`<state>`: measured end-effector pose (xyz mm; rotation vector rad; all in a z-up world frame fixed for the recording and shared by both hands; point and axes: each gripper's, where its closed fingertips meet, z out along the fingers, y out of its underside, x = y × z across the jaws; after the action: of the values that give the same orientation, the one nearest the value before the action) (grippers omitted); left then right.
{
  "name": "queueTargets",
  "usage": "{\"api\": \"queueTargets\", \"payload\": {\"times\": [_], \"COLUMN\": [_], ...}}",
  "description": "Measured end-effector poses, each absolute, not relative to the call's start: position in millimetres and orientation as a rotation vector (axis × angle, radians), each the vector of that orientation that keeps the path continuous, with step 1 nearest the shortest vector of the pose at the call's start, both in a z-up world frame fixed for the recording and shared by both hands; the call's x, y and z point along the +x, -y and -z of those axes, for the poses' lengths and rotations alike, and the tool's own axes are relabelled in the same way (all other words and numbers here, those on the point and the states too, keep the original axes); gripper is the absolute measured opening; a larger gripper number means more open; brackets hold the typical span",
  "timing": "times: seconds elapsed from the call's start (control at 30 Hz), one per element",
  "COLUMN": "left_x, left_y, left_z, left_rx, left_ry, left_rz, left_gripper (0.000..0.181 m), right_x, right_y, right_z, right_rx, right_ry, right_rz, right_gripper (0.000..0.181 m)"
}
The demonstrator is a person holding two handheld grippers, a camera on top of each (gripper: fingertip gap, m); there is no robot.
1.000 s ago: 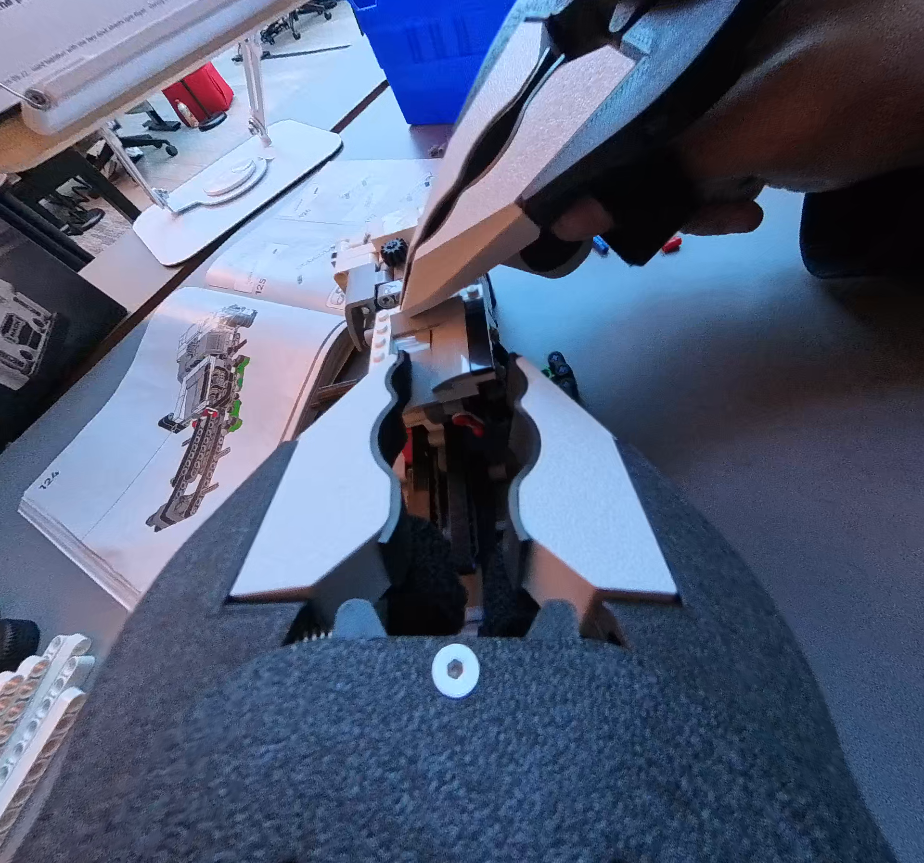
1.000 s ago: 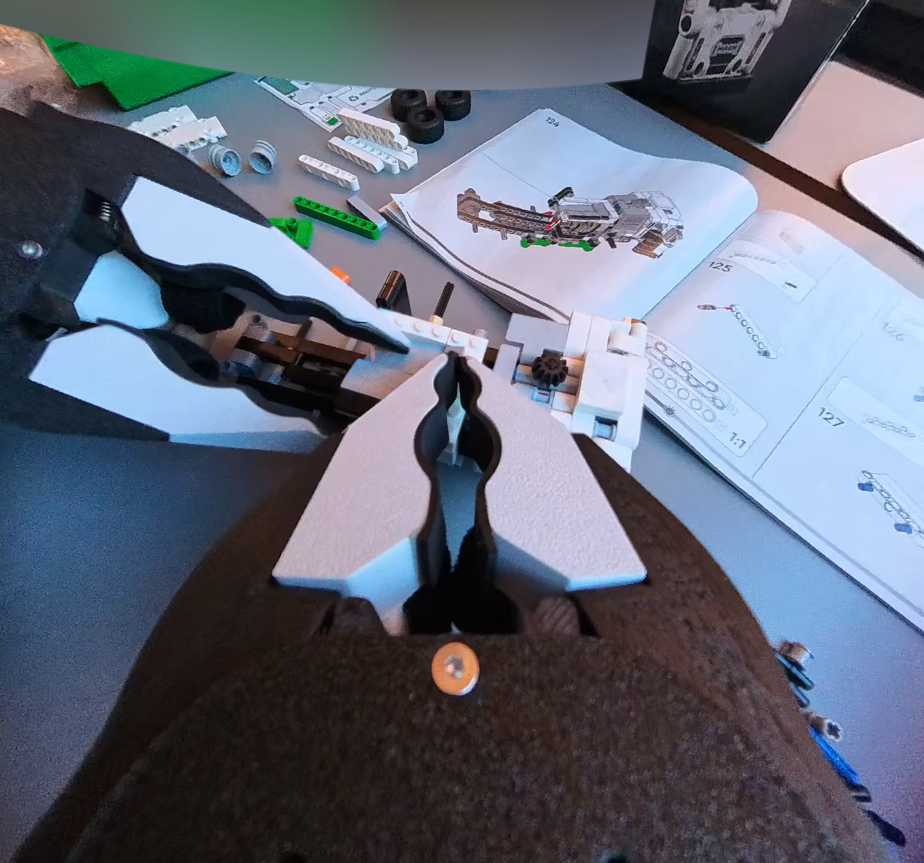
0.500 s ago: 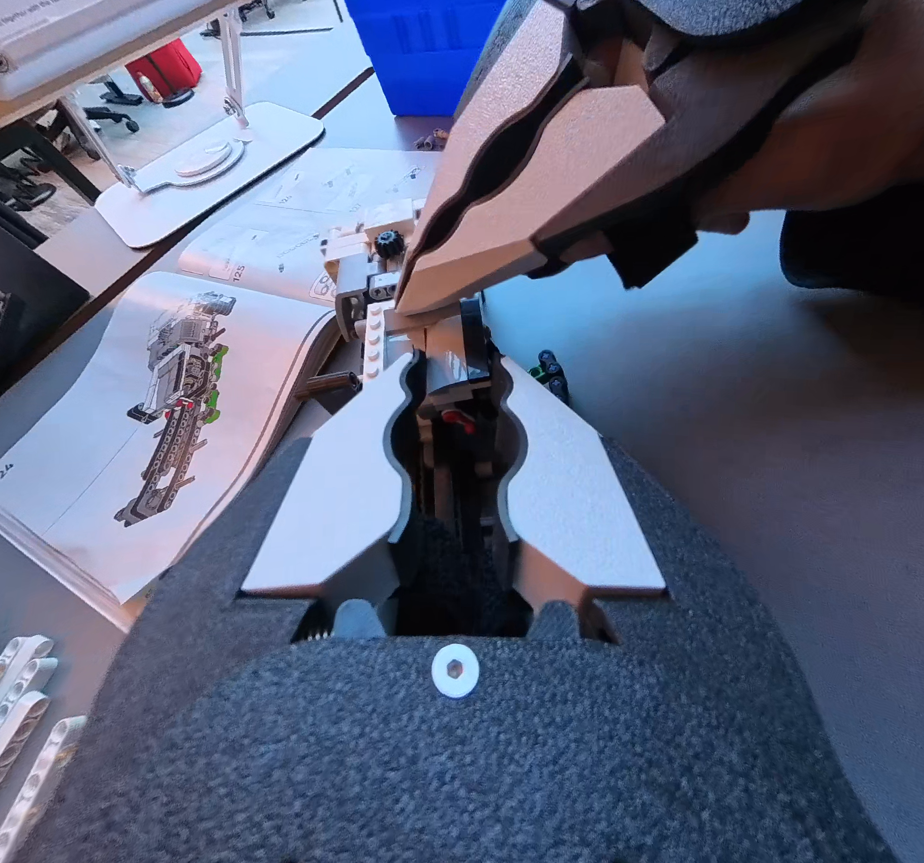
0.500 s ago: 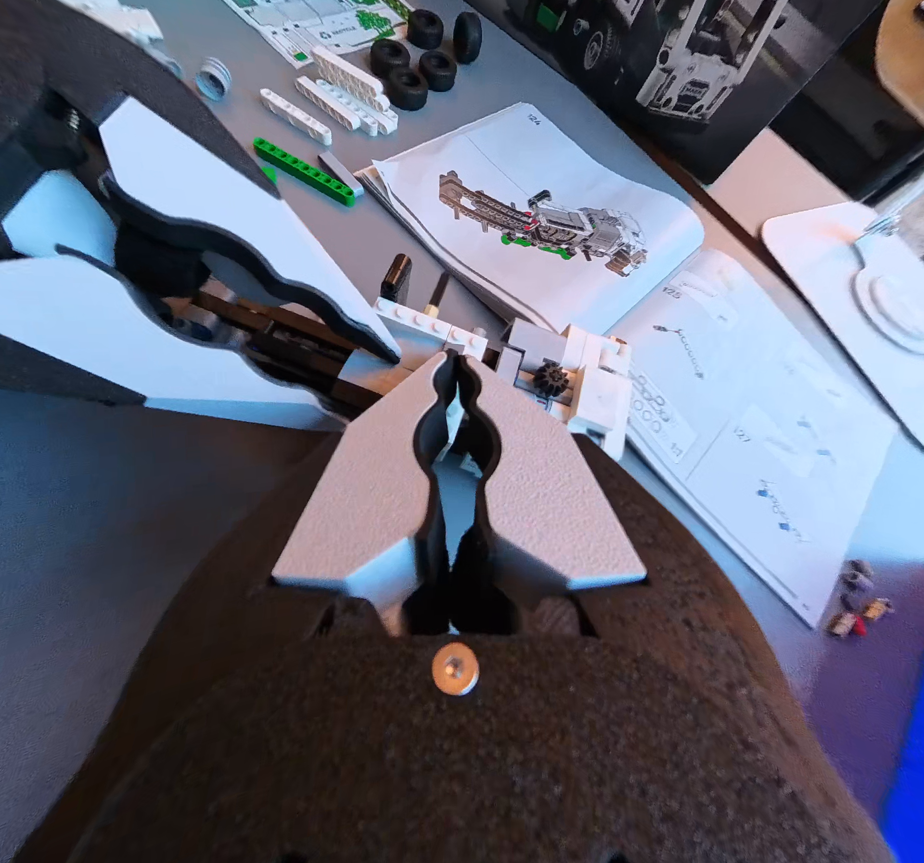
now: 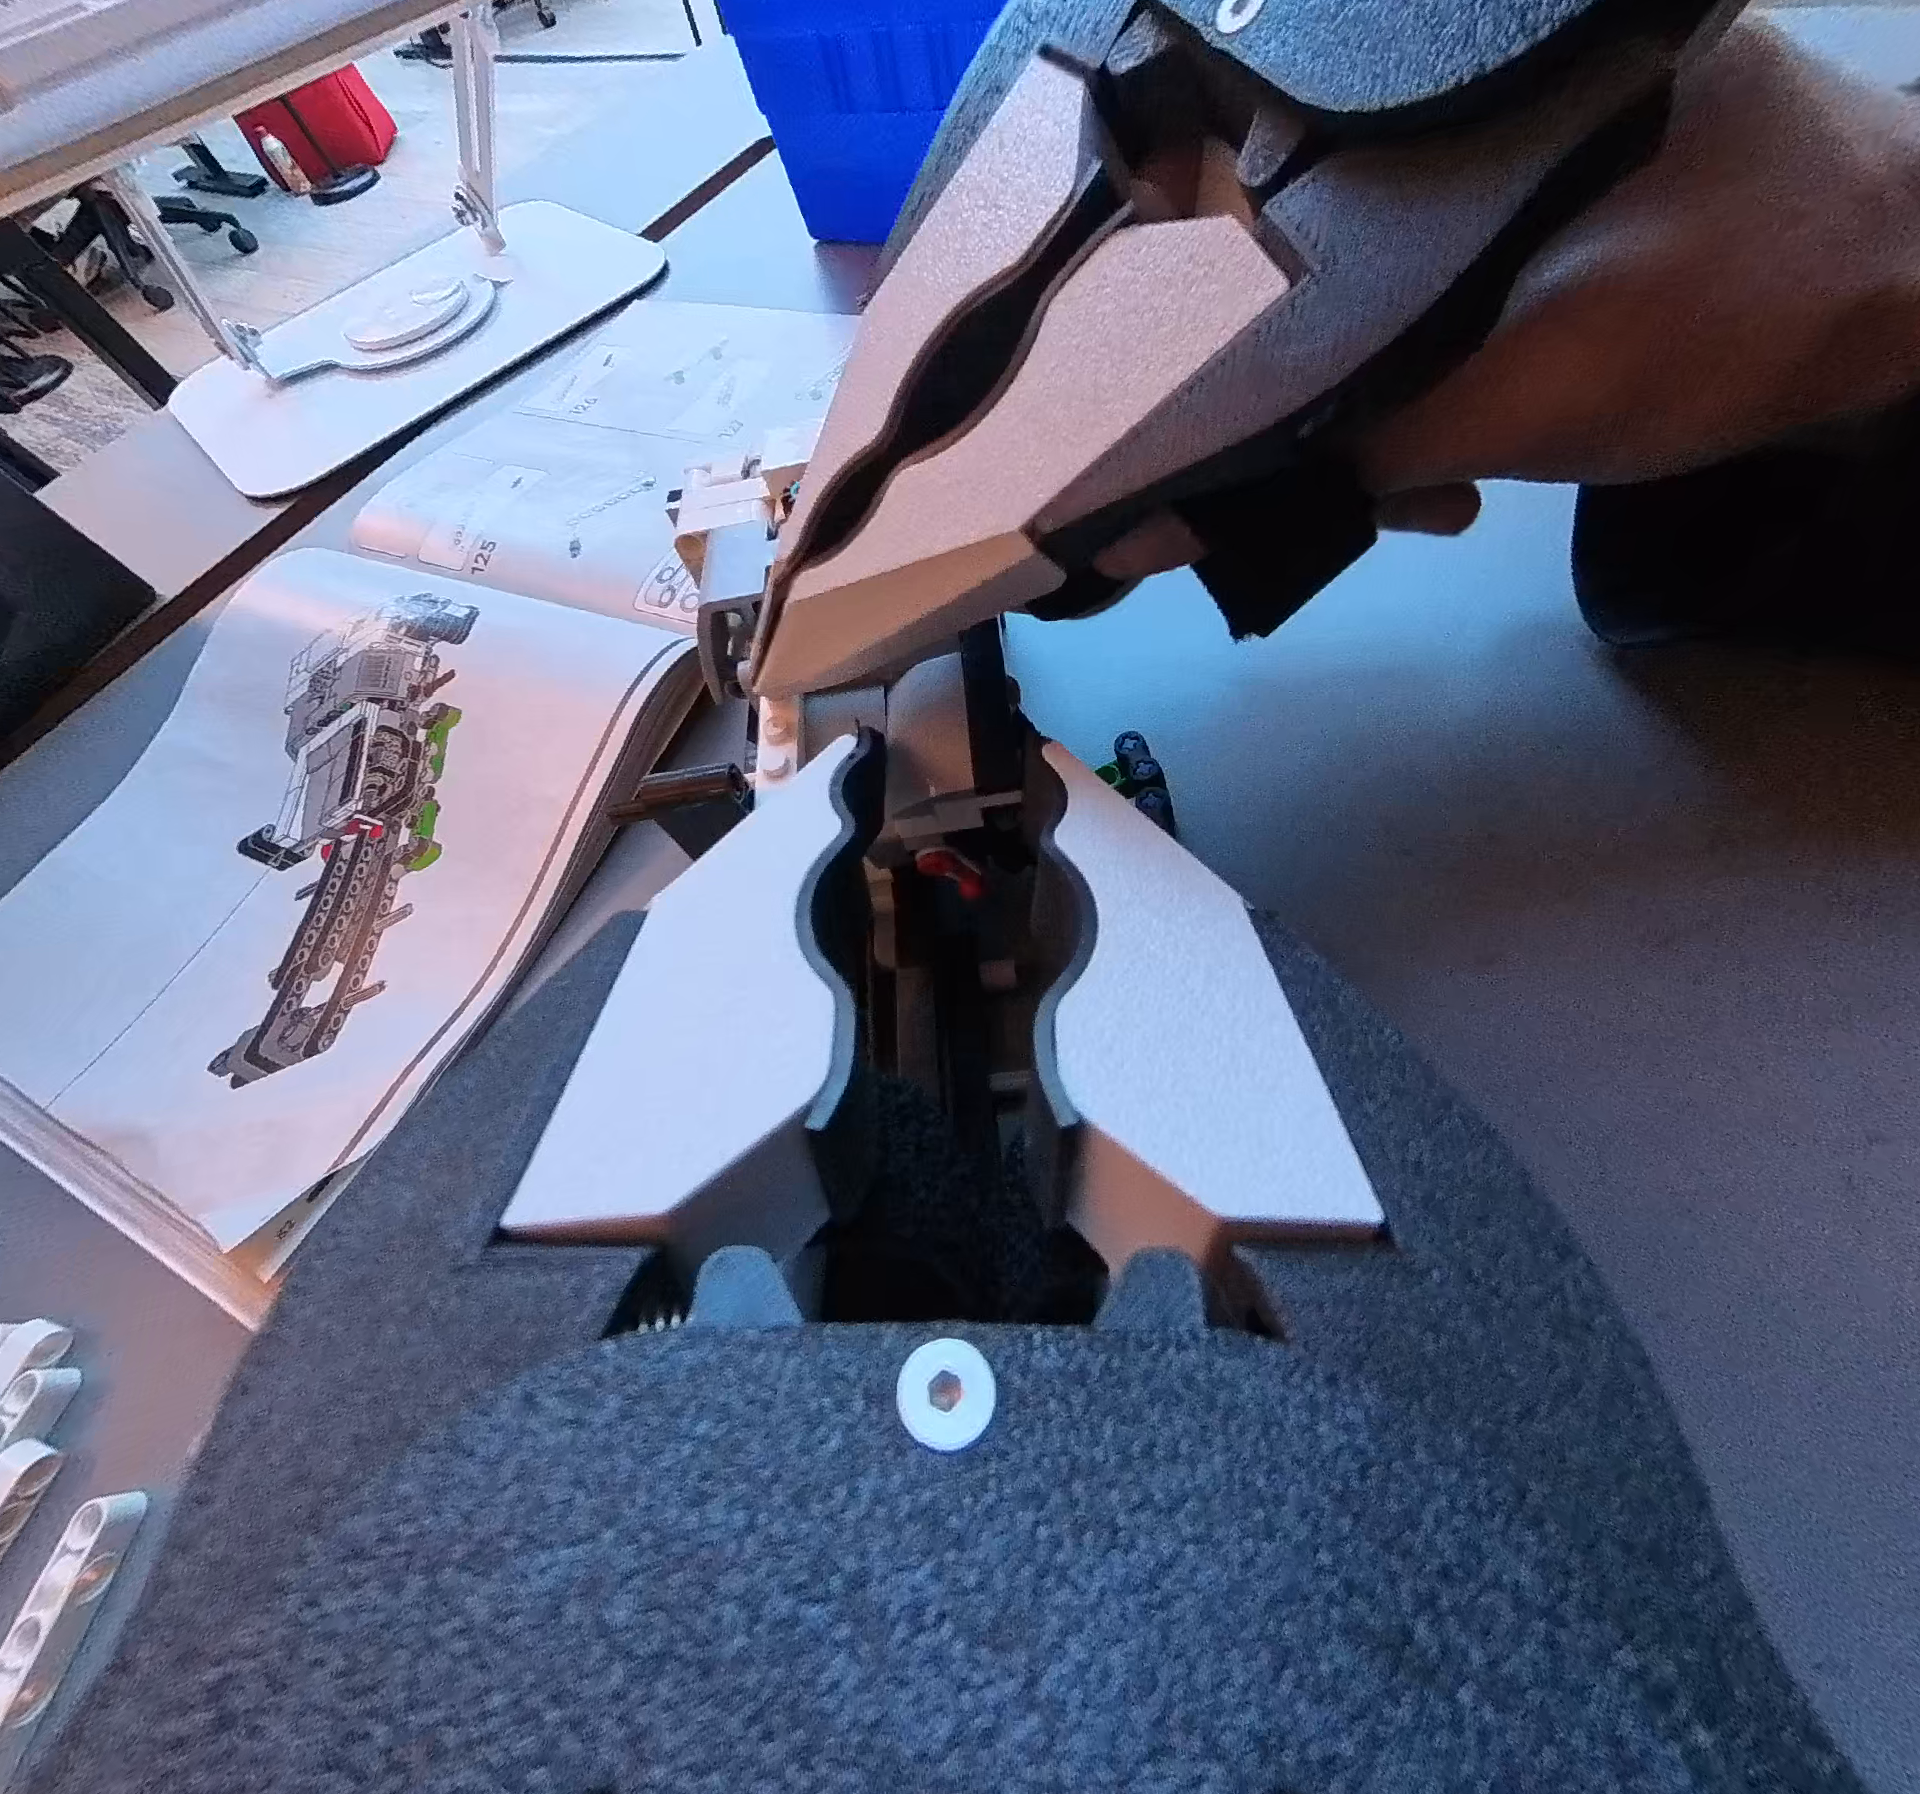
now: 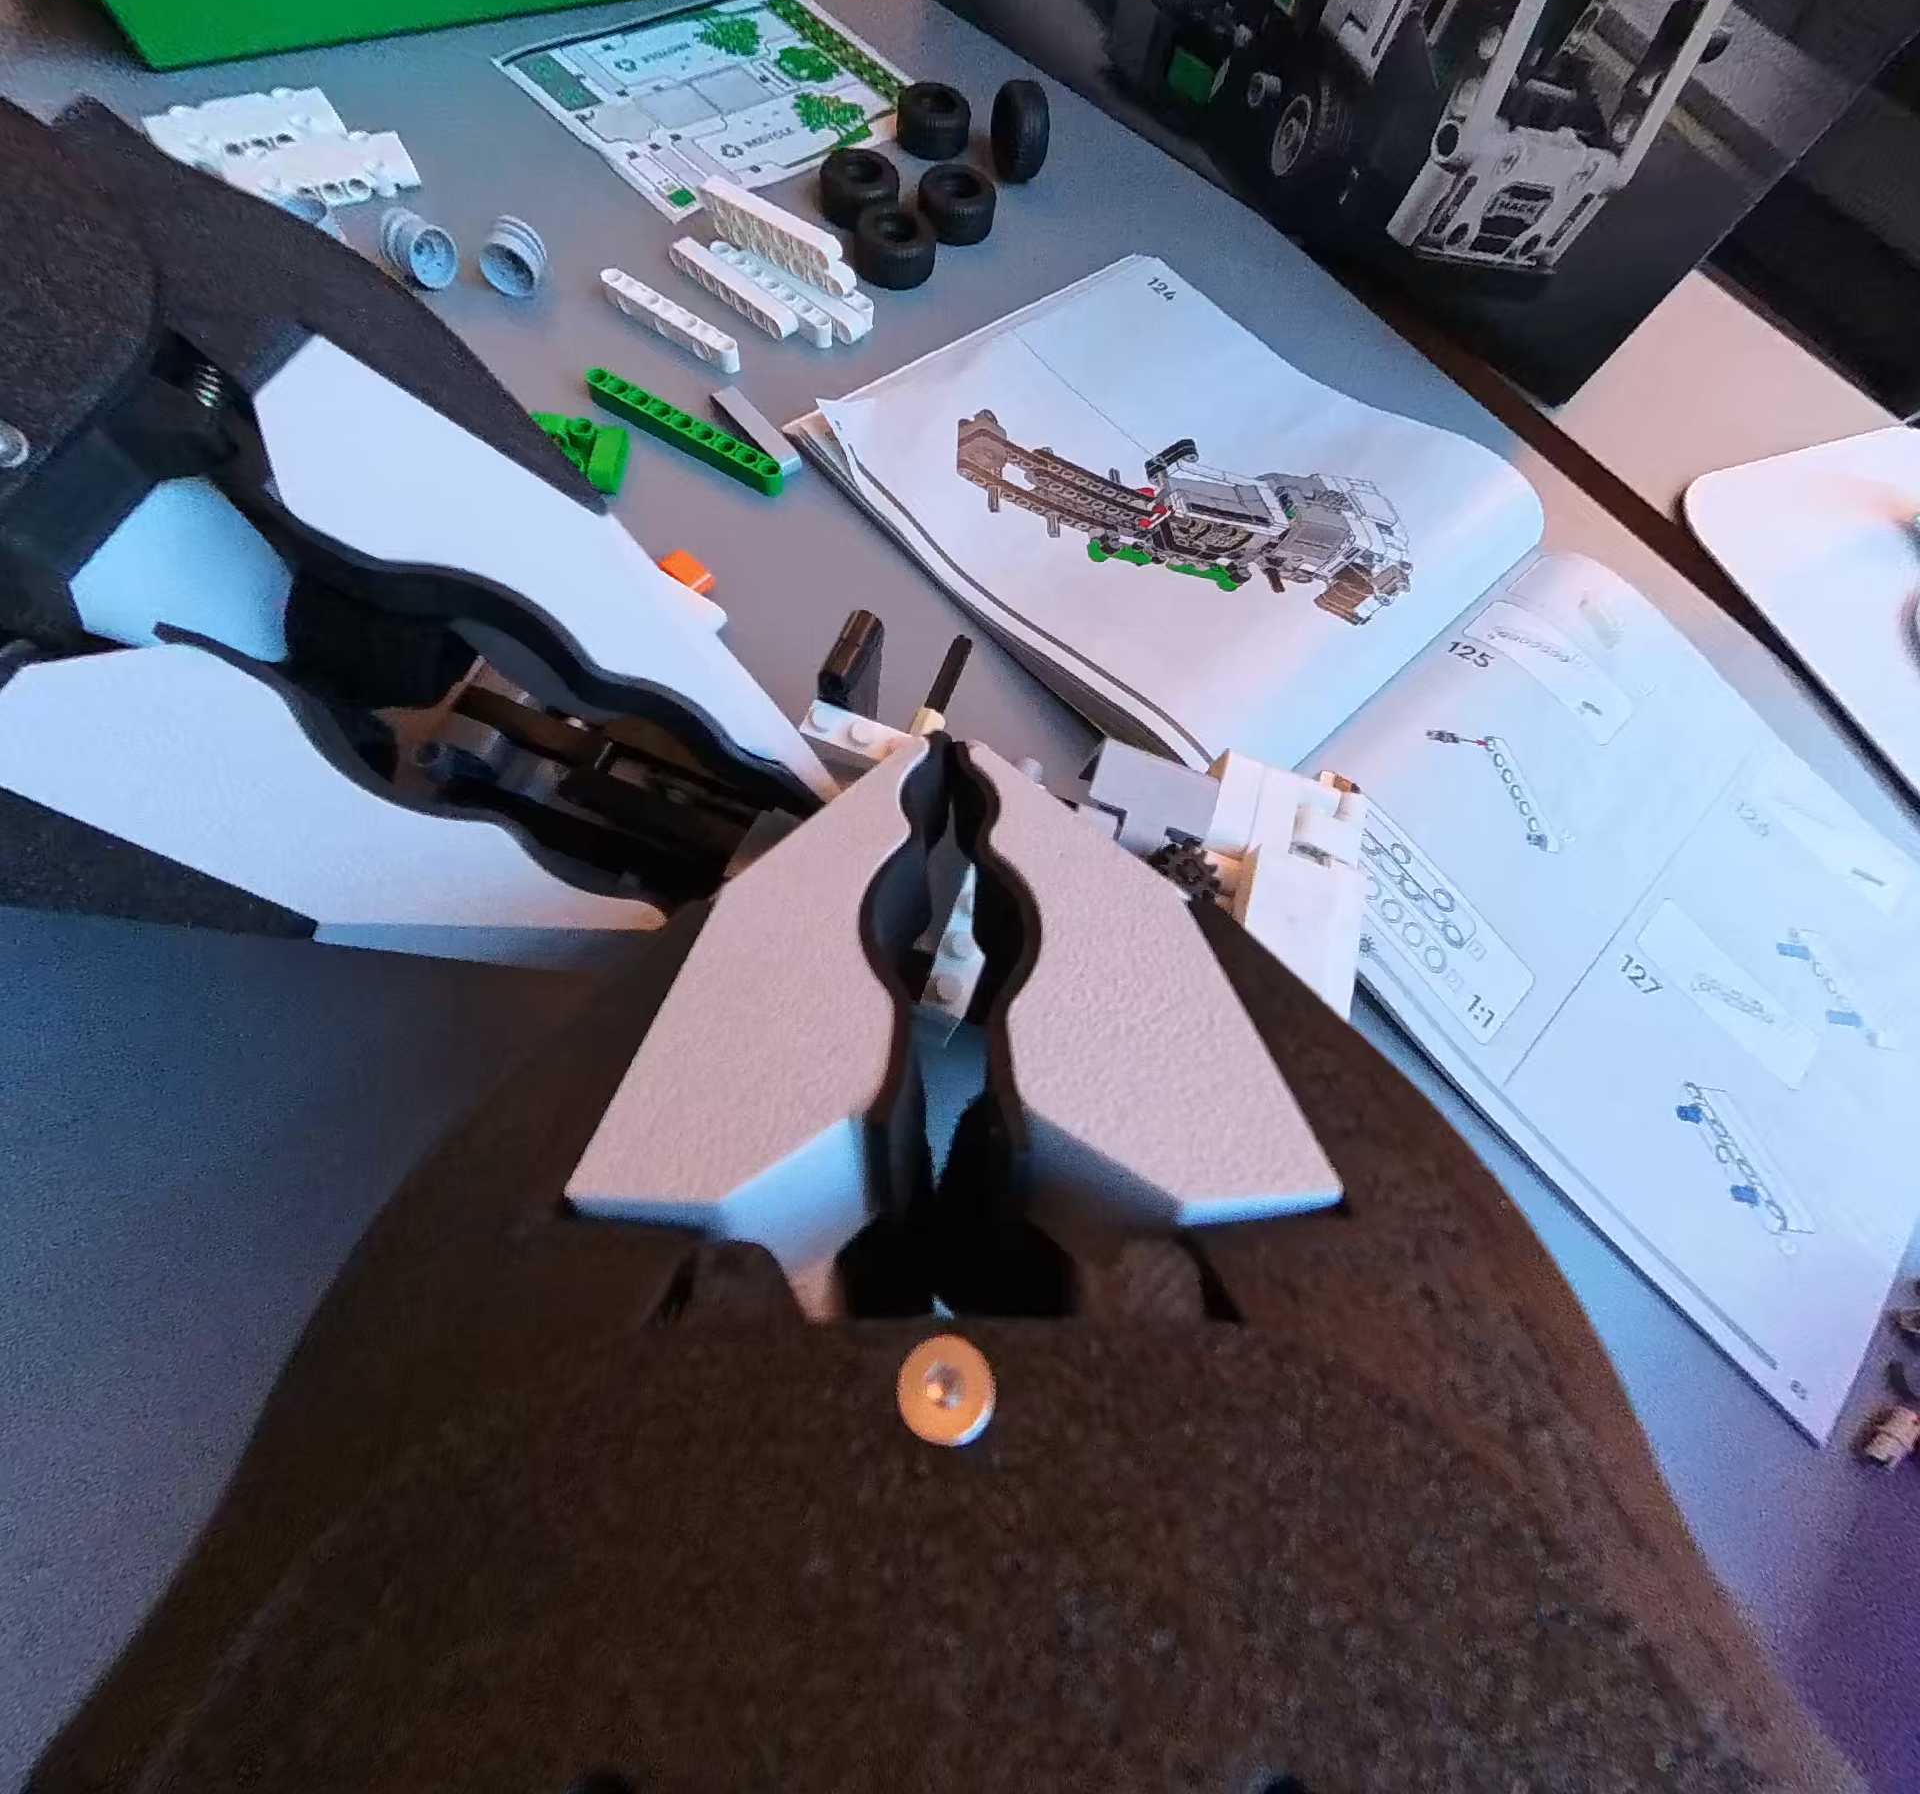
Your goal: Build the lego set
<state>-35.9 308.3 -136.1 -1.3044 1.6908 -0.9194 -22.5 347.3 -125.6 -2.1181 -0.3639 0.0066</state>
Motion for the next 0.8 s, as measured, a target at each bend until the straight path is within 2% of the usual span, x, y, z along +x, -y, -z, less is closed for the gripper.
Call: {"api": "queueTargets", "payload": {"times": [0.37, 0.47, 0.53, 0.67, 0.73, 0.8], "left_x": [-38, -41, -44, -48, -49, -49], "left_y": [-310, -313, -312, -313, -315, -315], "left_z": [136, 131, 117, 105, 102, 102], "left_rx": [-1.306, -1.289, -1.266, -1.244, -1.212, -1.169], "left_ry": [-1.701, -1.691, -1.650, -1.674, -1.721, -1.771], "left_rz": [0.925, 0.907, 0.962, 0.988, 0.943, 0.893], "left_gripper": [0.026, 0.044, 0.046, 0.051, 0.051, 0.043], "right_x": [-24, -11, -1, -7, -6, -4], "right_y": [-348, -337, -323, -297, -290, -287], "right_z": [123, 95, 102, 123, 123, 117], "right_rx": [-2.080, -1.926, -1.958, -1.980, -1.945, -1.913], "right_ry": [0.398, 0.394, 0.426, 0.591, 0.613, 0.572], "right_rz": [0.051, 0.105, 0.122, 0.132, 0.122, 0.069], "right_gripper": [0.000, 0.000, 0.000, 0.022, 0.024, 0.026]}}
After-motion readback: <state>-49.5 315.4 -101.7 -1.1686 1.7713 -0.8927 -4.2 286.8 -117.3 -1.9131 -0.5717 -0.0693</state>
